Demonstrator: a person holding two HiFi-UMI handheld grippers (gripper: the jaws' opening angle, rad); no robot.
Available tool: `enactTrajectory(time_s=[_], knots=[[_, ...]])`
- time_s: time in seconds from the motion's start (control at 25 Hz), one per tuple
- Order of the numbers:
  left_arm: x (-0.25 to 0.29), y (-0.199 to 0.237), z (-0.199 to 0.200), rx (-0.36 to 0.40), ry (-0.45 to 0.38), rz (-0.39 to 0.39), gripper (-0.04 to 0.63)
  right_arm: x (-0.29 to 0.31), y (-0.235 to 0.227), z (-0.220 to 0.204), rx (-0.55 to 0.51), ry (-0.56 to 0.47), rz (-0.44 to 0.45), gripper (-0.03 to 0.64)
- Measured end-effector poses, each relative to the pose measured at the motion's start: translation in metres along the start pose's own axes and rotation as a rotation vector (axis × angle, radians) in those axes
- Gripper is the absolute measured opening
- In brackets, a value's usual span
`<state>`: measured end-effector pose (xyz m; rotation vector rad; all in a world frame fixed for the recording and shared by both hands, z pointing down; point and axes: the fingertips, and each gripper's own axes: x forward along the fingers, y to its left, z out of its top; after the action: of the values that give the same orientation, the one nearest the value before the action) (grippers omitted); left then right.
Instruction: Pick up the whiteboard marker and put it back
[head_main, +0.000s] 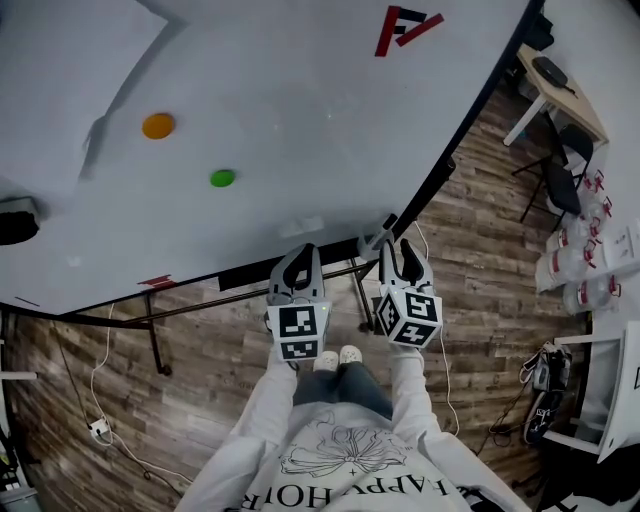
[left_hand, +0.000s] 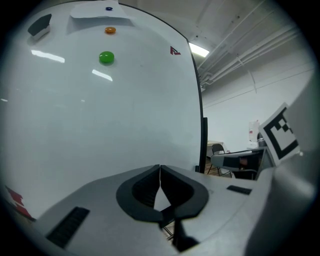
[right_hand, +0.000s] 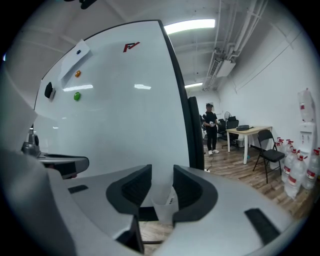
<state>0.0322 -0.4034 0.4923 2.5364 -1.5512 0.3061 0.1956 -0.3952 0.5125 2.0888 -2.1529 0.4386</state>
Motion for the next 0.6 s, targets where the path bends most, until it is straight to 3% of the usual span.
enactTrajectory(time_s=[0.6], knots=[[0.028, -0.002, -0.023, -0.024, 0.056, 0.066, 0.006, 0.057, -0.029, -0.031, 0.022, 0.119, 0.057, 0.126]])
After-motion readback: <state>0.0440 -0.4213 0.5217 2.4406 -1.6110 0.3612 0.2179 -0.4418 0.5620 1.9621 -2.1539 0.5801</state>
